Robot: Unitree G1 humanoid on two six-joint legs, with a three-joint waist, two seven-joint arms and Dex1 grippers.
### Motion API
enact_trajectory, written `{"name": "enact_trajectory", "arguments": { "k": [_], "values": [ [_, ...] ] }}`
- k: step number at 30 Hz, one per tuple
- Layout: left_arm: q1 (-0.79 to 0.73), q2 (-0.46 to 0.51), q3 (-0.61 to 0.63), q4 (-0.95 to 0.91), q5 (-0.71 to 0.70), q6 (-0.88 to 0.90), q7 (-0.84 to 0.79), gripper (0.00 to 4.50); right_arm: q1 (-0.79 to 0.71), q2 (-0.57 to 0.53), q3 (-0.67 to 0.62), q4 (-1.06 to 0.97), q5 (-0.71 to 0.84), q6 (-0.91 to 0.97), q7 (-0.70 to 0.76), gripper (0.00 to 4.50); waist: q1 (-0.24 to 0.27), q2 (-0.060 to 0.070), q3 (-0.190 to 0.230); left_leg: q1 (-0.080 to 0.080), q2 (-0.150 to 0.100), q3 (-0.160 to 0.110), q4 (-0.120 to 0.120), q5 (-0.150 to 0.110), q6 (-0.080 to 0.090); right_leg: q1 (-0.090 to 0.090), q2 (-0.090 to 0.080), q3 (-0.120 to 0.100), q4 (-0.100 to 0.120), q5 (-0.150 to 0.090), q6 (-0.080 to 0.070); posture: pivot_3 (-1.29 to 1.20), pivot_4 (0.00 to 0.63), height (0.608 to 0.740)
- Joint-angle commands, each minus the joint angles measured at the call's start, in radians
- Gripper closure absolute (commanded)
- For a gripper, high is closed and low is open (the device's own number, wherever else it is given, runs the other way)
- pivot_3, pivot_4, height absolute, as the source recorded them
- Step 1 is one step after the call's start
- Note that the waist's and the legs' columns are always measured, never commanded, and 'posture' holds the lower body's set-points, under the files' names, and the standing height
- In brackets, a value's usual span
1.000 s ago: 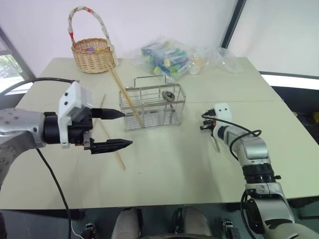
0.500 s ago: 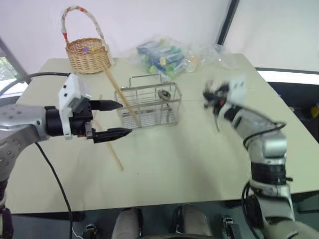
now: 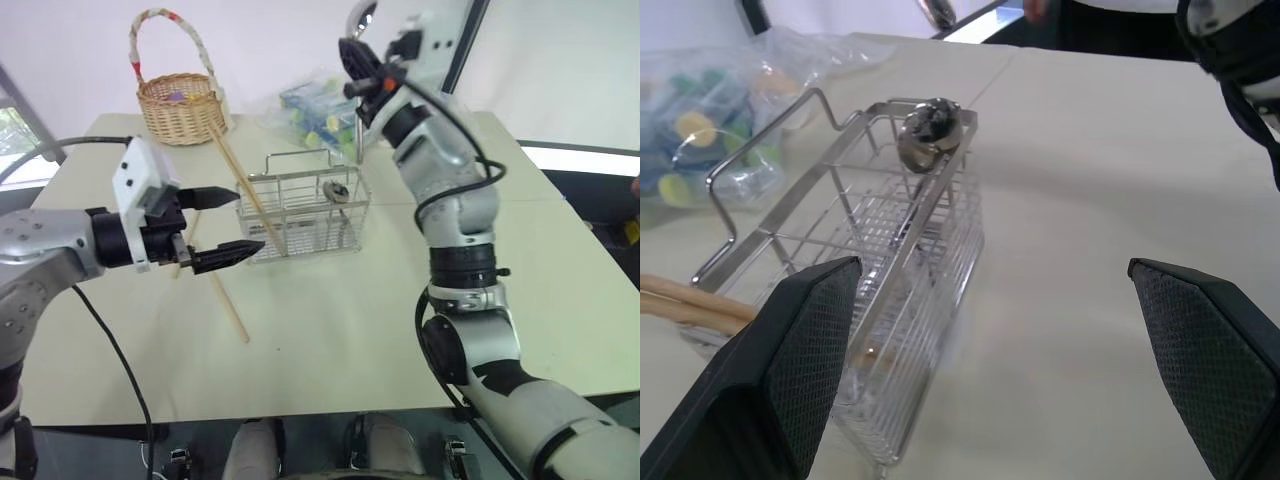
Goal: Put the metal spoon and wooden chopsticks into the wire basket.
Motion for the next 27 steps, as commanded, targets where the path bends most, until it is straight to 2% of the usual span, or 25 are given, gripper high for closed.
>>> {"name": "enact_trajectory", "arguments": {
  "k": [1,8,11,13,17,18,22,27],
  "values": [
    [0.014,0.018,0.077,-0.053,-0.035,0.019,0.031,0.00,-0.008,0.012,0.022,0.108,-0.059,-0.189,0.022,4.46,-0.003,0.000,0.000,-0.001,0.000,0.001,0.000,0.001,-0.002,0.000,0.000,0.000,0.000,0.000,0.000,0.00,0.150,0.627],
    [0.018,0.037,0.113,-0.071,-0.068,0.044,0.070,0.00,0.023,0.042,0.024,0.222,-0.074,-0.328,0.045,4.46,-0.002,0.000,0.000,-0.001,0.001,0.002,0.002,0.002,-0.003,-0.001,0.000,0.000,0.000,-0.001,0.001,0.00,0.150,0.627],
    [0.018,0.044,0.124,-0.077,-0.082,0.053,0.078,0.00,0.039,0.058,0.008,0.219,-0.046,-0.319,0.048,3.44,-0.002,0.000,0.000,-0.001,0.001,0.001,0.002,0.001,-0.002,-0.002,0.001,0.000,0.001,-0.001,0.001,0.00,0.150,0.627],
    [0.013,0.050,0.121,-0.073,-0.084,0.054,0.082,0.00,0.049,0.060,0.002,0.205,-0.042,-0.311,0.038,2.54,-0.002,0.000,0.000,-0.001,0.001,0.001,0.002,0.001,-0.001,-0.002,0.001,0.000,0.002,-0.001,0.000,0.00,0.150,0.627],
    [-0.006,0.058,0.109,-0.048,-0.091,0.048,0.078,0.00,0.073,0.047,-0.003,0.154,-0.049,-0.287,0.001,0.40,0.000,0.000,0.000,-0.001,0.001,0.001,0.002,0.001,-0.001,-0.002,0.001,0.000,0.002,-0.001,0.000,0.00,0.150,0.627],
    [-0.013,0.058,0.104,-0.039,-0.088,0.046,0.076,0.00,0.080,0.041,-0.005,0.137,-0.049,-0.277,-0.006,0.04,0.001,0.000,0.000,-0.002,0.001,0.001,0.002,0.001,-0.001,-0.002,0.001,0.000,0.002,-0.001,0.000,0.00,0.150,0.627],
    [-0.043,0.052,0.081,0.001,-0.067,0.033,0.069,0.00,0.105,-0.003,-0.019,0.039,-0.035,-0.210,-0.019,0.04,0.001,0.000,0.000,-0.002,0.001,0.001,0.002,0.001,-0.002,-0.002,0.001,0.000,0.002,-0.001,0.000,0.00,0.150,0.627],
    [-0.083,0.025,0.079,0.060,-0.050,0.028,0.106,0.00,0.088,-0.127,-0.070,-0.110,0.060,-0.035,0.035,0.04,0.002,0.000,0.000,-0.003,0.001,0.001,0.002,0.001,-0.002,-0.001,0.001,0.000,0.001,-0.001,0.000,0.00,0.150,0.627]
  ]
}}
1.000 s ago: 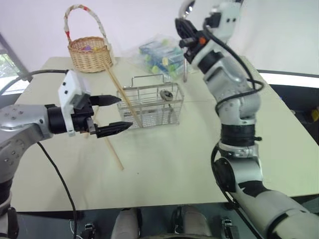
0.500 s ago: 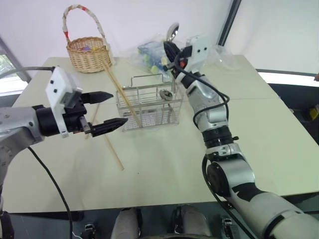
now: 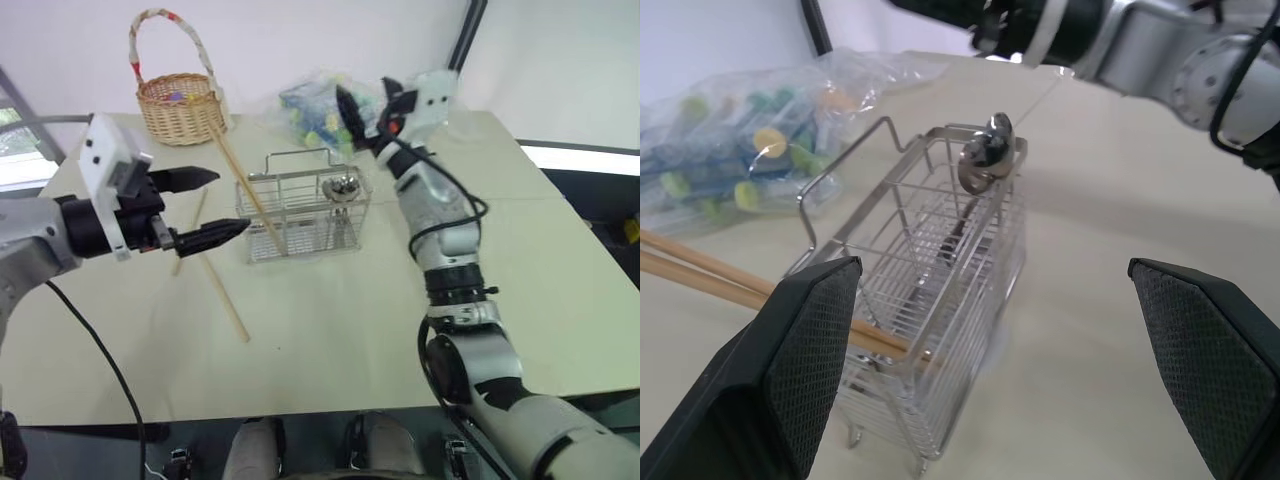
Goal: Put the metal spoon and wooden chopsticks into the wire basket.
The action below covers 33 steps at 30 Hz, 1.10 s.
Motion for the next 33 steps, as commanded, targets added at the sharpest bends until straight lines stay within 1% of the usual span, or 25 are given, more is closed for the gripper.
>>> {"name": "enact_trajectory", "arguments": {
  "k": [1,4,6,8,9,11,13,16,18,22,24,29,33],
  "values": [
    [-0.042,-0.018,0.015,0.041,0.022,-0.018,0.042,0.00,-0.044,-0.103,-0.062,-0.143,0.107,0.144,0.060,0.04,0.001,0.000,0.000,0.000,0.000,0.000,0.000,0.000,0.000,0.000,0.000,0.000,0.000,0.000,0.000,0.00,0.150,0.627],
    [-0.060,-0.027,0.026,0.094,0.053,0.000,0.104,0.00,-0.062,-0.225,-0.089,-0.218,0.203,0.280,0.159,0.04,0.000,0.000,0.000,0.000,0.000,0.000,0.000,-0.001,0.002,0.000,0.000,0.000,0.000,0.000,0.000,0.00,0.150,0.627],
    [-0.078,-0.019,0.017,0.155,0.100,0.025,0.164,0.00,-0.047,-0.327,-0.094,-0.282,0.276,0.376,0.265,0.04,0.000,0.000,0.000,0.001,0.000,0.000,-0.001,-0.001,0.003,0.001,0.000,0.000,-0.001,0.000,0.000,0.00,0.150,0.627],
    [-0.101,-0.010,0.001,0.219,0.144,0.060,0.221,0.00,-0.016,-0.411,-0.089,-0.344,0.328,0.434,0.355,0.04,0.001,0.000,0.000,0.002,0.000,0.000,-0.002,-0.001,0.003,0.002,0.000,0.000,-0.001,0.000,0.000,0.00,0.150,0.627],
    [-0.119,-0.013,0.000,0.257,0.156,0.081,0.247,0.00,0.012,-0.455,-0.086,-0.383,0.353,0.459,0.406,0.04,0.001,0.000,0.000,0.003,0.000,0.000,-0.003,-0.002,0.004,0.003,0.000,0.000,-0.002,-0.001,0.000,0.00,0.150,0.627],
    [-0.181,-0.027,-0.018,0.370,0.205,0.146,0.327,0.00,0.137,-0.571,-0.082,-0.508,0.415,0.498,0.560,0.04,0.003,-0.003,-0.001,0.007,0.000,0.000,-0.005,-0.002,0.004,0.005,0.000,-0.001,-0.002,-0.001,0.001,0.00,0.150,0.627],
    [-0.240,-0.047,-0.040,0.459,0.243,0.191,0.381,0.00,0.237,-0.633,-0.084,-0.590,0.455,0.523,0.629,0.04,0.007,-0.005,-0.002,0.009,0.000,-0.002,-0.006,-0.003,0.005,0.008,0.000,-0.002,-0.003,-0.002,0.002,0.00,0.150,0.627],
    [-0.337,-0.094,-0.114,0.590,0.318,0.214,0.410,0.00,0.382,-0.667,-0.074,-0.700,0.477,0.544,0.646,0.04,0.007,-0.007,-0.002,0.008,-0.001,-0.001,-0.005,-0.003,0.005,0.011,-0.001,-0.002,-0.004,-0.002,0.002,0.00,0.150,0.627],
    [-0.406,-0.131,-0.199,0.721,0.396,0.170,0.383,0.00,0.458,-0.666,-0.083,-0.767,0.508,0.565,0.630,0.04,0.010,-0.009,-0.003,0.009,-0.001,-0.001,-0.003,-0.003,0.005,0.012,-0.002,-0.002,-0.005,-0.002,0.002,0.00,0.150,0.627],
    [-0.509,-0.190,-0.307,0.950,0.520,0.056,0.306,0.00,0.518,-0.652,-0.100,-0.823,0.542,0.594,0.568,0.04,0.024,-0.011,-0.004,0.009,0.000,-0.001,-0.003,-0.003,0.004,0.015,-0.001,-0.002,-0.011,-0.001,0.001,0.00,0.150,0.627],
    [-0.560,-0.236,-0.350,1.102,0.590,-0.028,0.284,0.00,0.549,-0.652,-0.115,-0.849,0.555,0.601,0.542,0.04,0.027,-0.011,-0.004,0.009,0.001,-0.001,-0.004,-0.002,0.003,0.016,0.000,-0.002,-0.013,-0.001,0.000,0.00,0.150,0.627],
    [-0.633,-0.301,-0.391,1.342,0.703,-0.171,0.225,0.00,0.592,-0.661,-0.148,-0.895,0.601,0.615,0.498,0.04,0.026,-0.012,-0.004,0.009,0.000,0.000,-0.004,0.000,0.000,0.017,0.000,-0.003,-0.015,0.000,0.000,0.00,0.150,0.627],
    [-0.677,-0.381,-0.397,1.535,0.777,-0.294,0.203,0.00,0.642,-0.672,-0.194,-0.939,0.642,0.627,0.459,0.04,0.028,-0.013,-0.004,0.007,-0.001,0.000,-0.005,0.000,0.000,0.018,-0.001,-0.003,-0.016,0.000,0.000,0.00,0.150,0.627]
  ]
}}
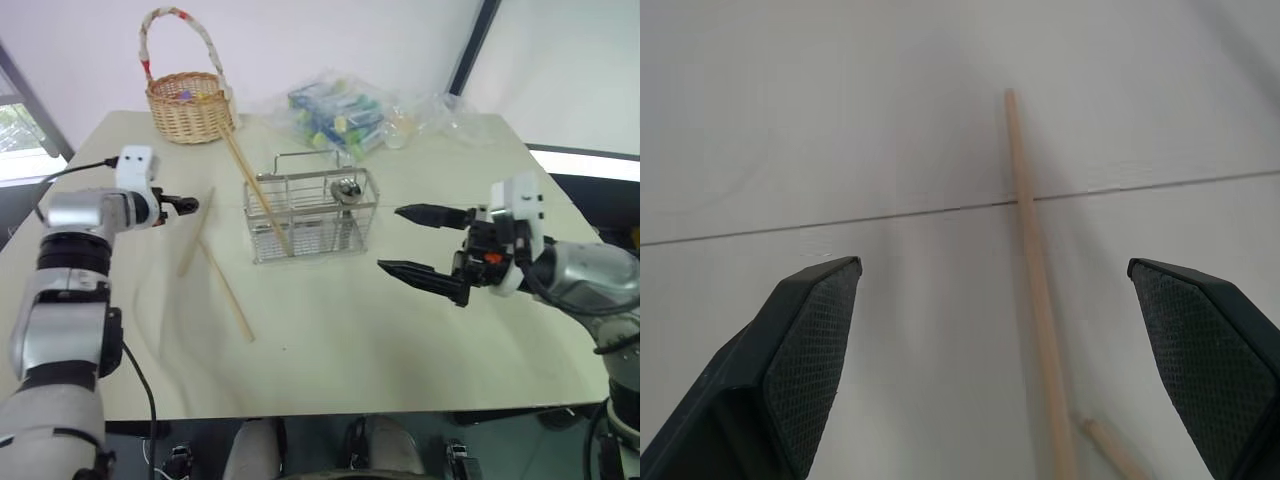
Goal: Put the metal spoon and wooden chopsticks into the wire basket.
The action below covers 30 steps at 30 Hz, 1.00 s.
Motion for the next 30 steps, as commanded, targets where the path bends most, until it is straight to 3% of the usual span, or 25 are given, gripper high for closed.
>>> {"name": "enact_trajectory", "arguments": {
  "k": [1,11,15,21,30],
  "values": [
    [-0.056,-0.033,-0.005,0.110,0.066,-0.111,-0.021,0.00,0.016,-0.016,-0.055,-0.055,0.048,0.000,-0.034,0.04,-0.001,0.000,0.000,0.000,0.000,0.000,0.000,0.000,0.000,0.001,0.000,0.000,0.000,0.000,0.000,0.00,0.150,0.627],
    [-0.079,-0.090,0.030,0.281,0.154,-0.215,-0.005,0.00,0.045,-0.029,-0.069,-0.090,0.104,0.007,-0.106,0.04,-0.002,-0.001,0.000,0.002,0.002,-0.002,0.000,-0.004,0.006,0.000,-0.001,0.000,0.000,0.000,0.000,0.00,0.150,0.627],
    [-0.079,-0.093,0.050,0.295,0.163,-0.219,-0.002,1.29,0.056,-0.034,-0.066,-0.088,0.106,0.002,-0.115,0.00,-0.002,0.000,0.000,0.002,0.001,-0.001,0.001,-0.004,0.006,0.001,-0.001,0.000,0.000,0.000,0.000,0.00,0.150,0.627],
    [-0.078,-0.088,0.088,0.300,0.171,-0.221,0.016,4.45,0.064,-0.045,-0.057,-0.086,0.106,0.000,-0.109,0.00,-0.001,0.000,0.000,0.002,0.001,-0.001,0.001,-0.004,0.006,0.001,-0.001,0.000,-0.001,0.000,0.000,0.00,0.150,0.627],
    [-0.106,-0.059,0.185,0.267,0.134,-0.293,0.101,4.45,0.060,-0.067,-0.052,-0.051,0.087,-0.013,-0.084,0.00,-0.003,-0.001,0.001,0.002,0.001,-0.002,0.001,-0.004,0.006,0.001,-0.001,0.000,0.000,0.000,0.000,0.00,0.150,0.627]
  ]
}}
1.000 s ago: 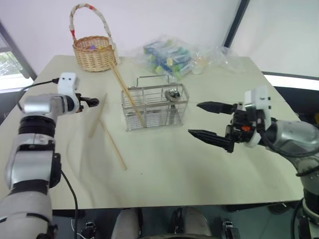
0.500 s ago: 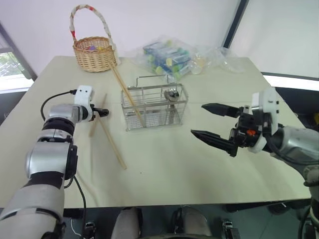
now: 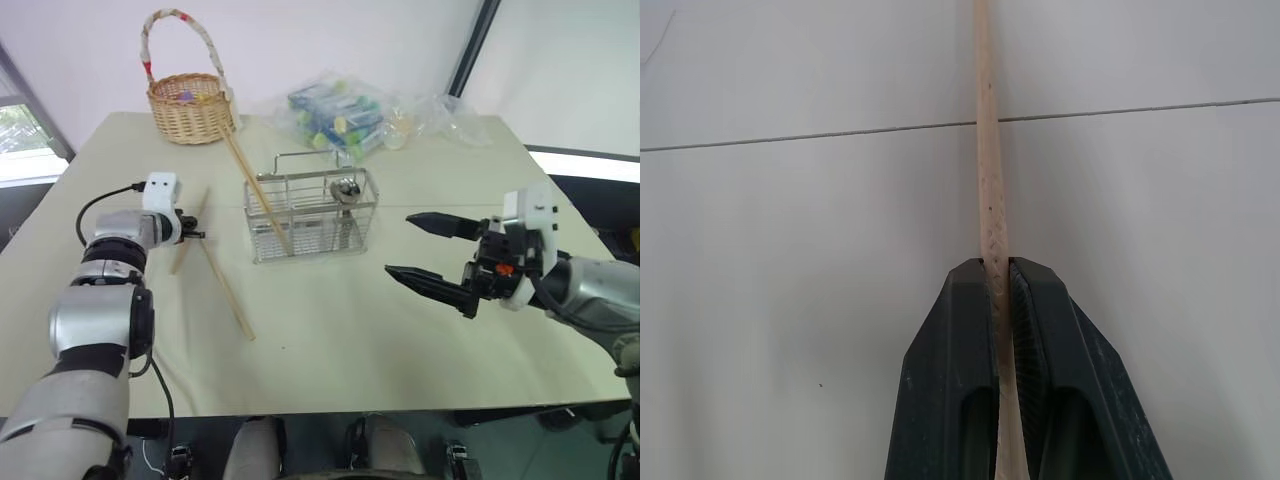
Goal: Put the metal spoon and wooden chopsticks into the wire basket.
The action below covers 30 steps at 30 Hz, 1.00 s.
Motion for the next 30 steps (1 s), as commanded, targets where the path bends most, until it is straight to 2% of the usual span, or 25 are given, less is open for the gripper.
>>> {"name": "enact_trajectory", "arguments": {
  "k": [1,4,6,8,12,15,19,25,30],
  "values": [
    [-0.056,0.039,0.071,-0.055,-0.033,-0.108,0.065,4.45,-0.011,-0.015,-0.014,0.005,-0.008,-0.023,0.009,0.00,0.000,0.000,0.000,0.000,0.000,0.000,0.000,0.000,0.000,0.000,0.000,0.000,0.000,0.000,0.000,0.00,0.150,0.627],
    [-0.079,0.052,0.156,-0.137,-0.080,-0.250,0.134,4.45,-0.021,-0.017,-0.014,0.011,0.001,-0.012,0.004,0.00,0.001,-0.002,0.002,0.000,0.000,0.000,0.000,0.000,0.000,0.000,0.000,0.000,0.000,0.000,0.000,0.00,0.150,0.627],
    [-0.092,0.042,0.230,-0.229,-0.145,-0.283,0.162,4.45,-0.029,-0.015,-0.013,0.011,0.007,-0.005,-0.008,0.00,0.001,-0.003,0.002,-0.001,0.000,0.000,0.000,0.000,0.000,0.000,-0.001,0.000,0.000,0.000,0.000,0.00,0.150,0.627],
    [-0.099,0.020,0.303,-0.328,-0.227,-0.248,0.175,4.45,-0.033,-0.011,-0.015,0.009,0.014,0.001,-0.022,0.00,0.003,-0.003,0.002,-0.001,0.000,0.000,0.000,0.000,-0.001,0.001,-0.001,0.000,-0.001,0.000,0.000,0.00,0.150,0.627],
    [-0.056,-0.093,0.398,-0.741,-0.439,-0.090,0.214,4.45,-0.020,0.003,-0.017,-0.009,0.030,0.008,-0.054,0.00,0.003,-0.001,0.001,0.000,-0.001,-0.001,0.000,0.002,-0.005,0.004,-0.002,0.000,-0.001,0.000,0.000,0.00,0.150,0.627],
    [0.010,-0.155,0.382,-0.982,-0.537,0.034,0.219,4.45,-0.006,0.008,-0.017,-0.018,0.033,0.007,-0.074,0.00,0.001,0.000,0.001,0.000,-0.001,-0.001,0.002,0.003,-0.006,0.005,-0.002,0.000,-0.001,0.000,0.000,0.00,0.150,0.627],
    [0.102,-0.182,0.353,-1.182,-0.626,0.152,0.213,4.45,0.009,0.006,-0.030,-0.024,0.041,0.003,-0.097,0.00,-0.005,0.002,0.000,0.002,-0.001,-0.001,0.001,0.004,-0.007,0.005,0.000,0.000,-0.001,0.000,0.000,0.00,0.150,0.627],
    [0.233,-0.242,0.290,-1.342,-0.682,0.234,0.233,4.45,0.033,0.010,-0.046,-0.022,0.038,-0.011,-0.120,0.00,0.002,0.002,0.000,0.003,0.001,-0.003,0.000,0.003,-0.006,0.006,0.002,0.000,0.001,0.001,-0.001,0.00,0.150,0.627],
    [0.258,-0.297,0.247,-1.359,-0.660,0.202,0.253,4.45,0.039,0.017,-0.049,-0.024,0.033,-0.017,-0.137,0.00,0.005,0.001,0.000,0.002,-0.001,-0.003,0.003,0.003,-0.005,0.006,0.001,0.000,-0.001,0.001,-0.001,0.00,0.150,0.627]
  ]
}}
